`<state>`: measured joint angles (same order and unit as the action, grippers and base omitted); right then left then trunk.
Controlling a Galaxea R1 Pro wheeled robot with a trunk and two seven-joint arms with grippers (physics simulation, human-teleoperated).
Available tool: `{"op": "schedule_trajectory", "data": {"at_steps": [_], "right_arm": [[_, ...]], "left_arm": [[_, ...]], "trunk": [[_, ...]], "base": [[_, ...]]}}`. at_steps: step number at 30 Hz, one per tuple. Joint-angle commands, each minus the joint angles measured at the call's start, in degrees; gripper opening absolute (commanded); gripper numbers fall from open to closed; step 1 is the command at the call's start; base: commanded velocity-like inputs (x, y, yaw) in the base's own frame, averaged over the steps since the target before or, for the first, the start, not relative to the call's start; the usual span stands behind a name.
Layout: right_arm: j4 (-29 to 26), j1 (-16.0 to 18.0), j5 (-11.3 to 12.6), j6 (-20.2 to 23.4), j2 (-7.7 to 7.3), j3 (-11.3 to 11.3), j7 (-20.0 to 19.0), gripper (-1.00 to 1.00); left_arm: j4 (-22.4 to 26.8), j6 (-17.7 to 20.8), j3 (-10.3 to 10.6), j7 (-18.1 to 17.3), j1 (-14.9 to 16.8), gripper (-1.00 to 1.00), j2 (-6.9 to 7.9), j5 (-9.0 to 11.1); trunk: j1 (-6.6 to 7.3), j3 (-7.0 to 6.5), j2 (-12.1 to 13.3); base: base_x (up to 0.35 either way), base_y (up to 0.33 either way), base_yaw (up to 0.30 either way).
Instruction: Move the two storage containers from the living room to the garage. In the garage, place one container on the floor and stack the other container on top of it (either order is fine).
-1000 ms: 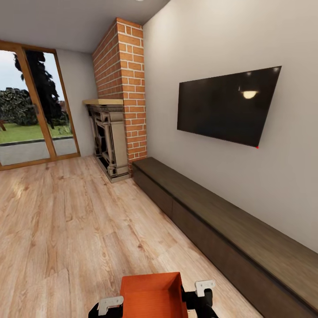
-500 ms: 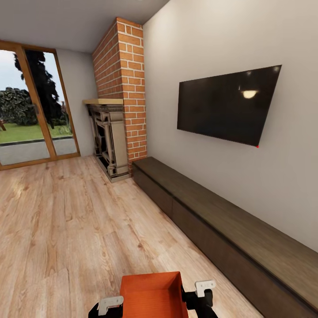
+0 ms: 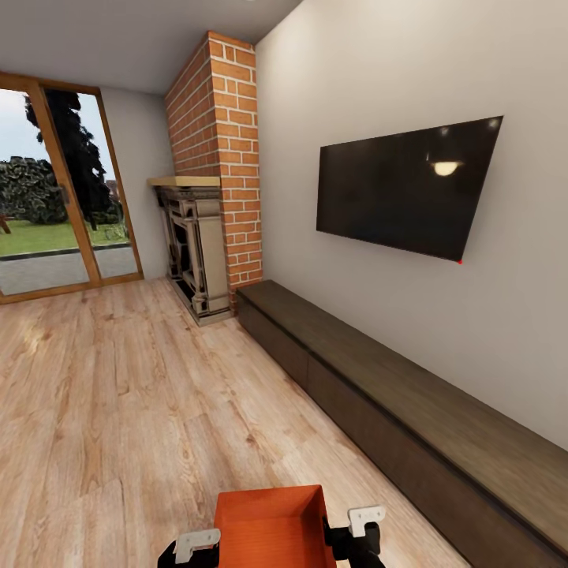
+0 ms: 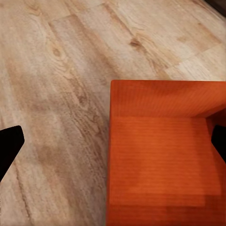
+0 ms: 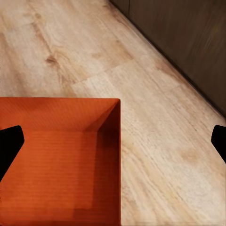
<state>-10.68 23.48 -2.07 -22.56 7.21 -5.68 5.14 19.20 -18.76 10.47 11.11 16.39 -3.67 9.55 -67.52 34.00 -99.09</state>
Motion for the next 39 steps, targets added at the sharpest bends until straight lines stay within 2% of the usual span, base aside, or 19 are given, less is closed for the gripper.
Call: {"op": "schedule_trajectory", "data": {"at_steps": [1, 39], "right_arm": [[0.2, 0.0, -0.22, -0.09, -0.01, -0.43, 0.53, 1.0], [0.74, -1.24, -0.48, -0.38, -0.01, -0.57, -0.04, 1.0]], "left_arm": [[-0.04, -0.22, 0.48, 0.32, 0.05, 1.0, 0.04, 0.56], [-0.04, -0.22, 0.54, 0.32, 0.05, 1.0, -0.08, 0.56]], "trunk": [[0.01, 0.06, -0.03], [0.01, 0.14, -0.03]], "base": [[0.0, 0.0, 0.0], [0.0, 0.0, -0.004]]}}
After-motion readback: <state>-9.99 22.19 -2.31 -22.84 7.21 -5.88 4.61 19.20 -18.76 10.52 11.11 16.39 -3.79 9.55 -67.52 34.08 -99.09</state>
